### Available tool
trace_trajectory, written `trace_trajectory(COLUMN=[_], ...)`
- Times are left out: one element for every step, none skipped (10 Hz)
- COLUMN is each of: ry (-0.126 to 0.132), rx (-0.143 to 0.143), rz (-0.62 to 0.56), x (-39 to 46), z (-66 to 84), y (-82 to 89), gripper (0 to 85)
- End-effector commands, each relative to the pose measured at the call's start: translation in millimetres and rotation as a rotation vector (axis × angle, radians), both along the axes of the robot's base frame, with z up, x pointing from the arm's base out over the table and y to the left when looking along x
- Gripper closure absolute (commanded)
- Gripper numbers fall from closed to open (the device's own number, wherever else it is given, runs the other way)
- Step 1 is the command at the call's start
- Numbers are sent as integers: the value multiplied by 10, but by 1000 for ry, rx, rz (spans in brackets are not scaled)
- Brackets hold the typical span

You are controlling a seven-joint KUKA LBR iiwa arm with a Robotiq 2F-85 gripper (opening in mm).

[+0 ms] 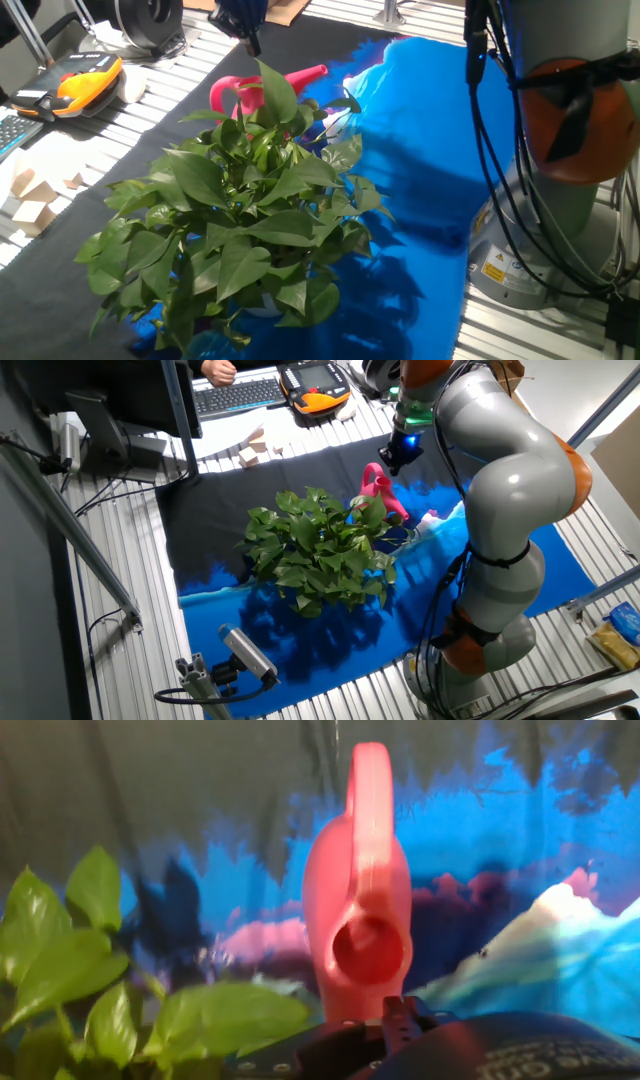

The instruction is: Water the plant

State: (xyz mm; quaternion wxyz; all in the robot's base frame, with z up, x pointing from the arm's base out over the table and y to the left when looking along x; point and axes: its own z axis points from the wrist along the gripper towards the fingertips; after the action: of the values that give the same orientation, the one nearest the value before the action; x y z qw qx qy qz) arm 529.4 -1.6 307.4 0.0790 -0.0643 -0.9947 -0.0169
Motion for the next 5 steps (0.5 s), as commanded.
trace_trajectory(ry=[-7,-16,-32,-33,-35], rx=[2,-4,1,5,19], rz=[-9,-30,-46,-50,-58], x=[68,139,193,256,299], z=[-27,-59,-88,-116,-129], y=[-6,-9,-9,-22,-41], gripper=[340,340,170,170,170])
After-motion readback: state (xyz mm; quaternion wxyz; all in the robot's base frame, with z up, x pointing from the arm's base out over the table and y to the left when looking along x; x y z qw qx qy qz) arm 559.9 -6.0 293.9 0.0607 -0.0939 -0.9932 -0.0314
